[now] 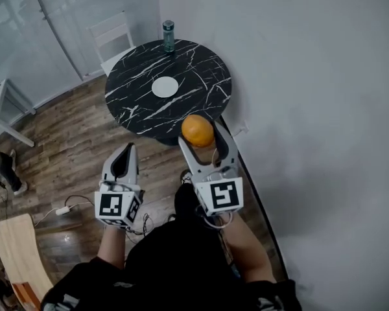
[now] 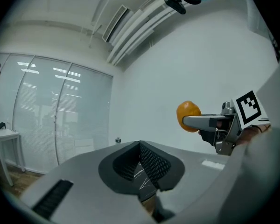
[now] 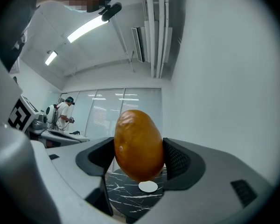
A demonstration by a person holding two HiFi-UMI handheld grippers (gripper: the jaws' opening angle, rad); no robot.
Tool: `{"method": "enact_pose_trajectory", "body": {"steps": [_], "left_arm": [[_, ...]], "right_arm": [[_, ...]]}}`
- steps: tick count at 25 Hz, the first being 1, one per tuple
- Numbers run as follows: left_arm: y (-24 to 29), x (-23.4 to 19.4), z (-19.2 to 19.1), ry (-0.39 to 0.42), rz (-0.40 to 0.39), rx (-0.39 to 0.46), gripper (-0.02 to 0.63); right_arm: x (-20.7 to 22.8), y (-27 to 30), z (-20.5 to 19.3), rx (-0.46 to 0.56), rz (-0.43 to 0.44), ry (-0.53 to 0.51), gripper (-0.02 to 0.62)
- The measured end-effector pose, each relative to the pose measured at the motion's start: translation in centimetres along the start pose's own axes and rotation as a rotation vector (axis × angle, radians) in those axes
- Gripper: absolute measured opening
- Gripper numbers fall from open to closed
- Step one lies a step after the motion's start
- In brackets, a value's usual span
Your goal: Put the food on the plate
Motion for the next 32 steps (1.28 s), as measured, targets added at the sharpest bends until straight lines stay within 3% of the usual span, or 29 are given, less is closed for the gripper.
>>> {"method": "enact_pose_trajectory", "body": {"steps": [13,22,32], "left_arm": [[5.8,-3.7,-1.0,-0.005,0.044,-0.063,-0.002],[14.8,-4.9,-0.2,0.015,0.077,-0.101,0.000],[25.5,-2.9,-3.4,0.059,0.051,-0.270,-0.002]], "right_arm": [[2.1,8.4,-2.8,-0.014,0.089,0.049,0.311],[7.9,16.4,-4.6,-0.029,0.182,0.049,0.311],[17.0,20.9,-11.0,-0.143,0.234,0.134,0.311]]}}
Point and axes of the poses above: the fingertips, and each gripper's own axes: y forward along the fingers, x to its right, z out of its top, the point moved 7 cm from there along -y, backward along the fingers, and after that the axes turned 6 degrees about z, right-handed, at the moved point
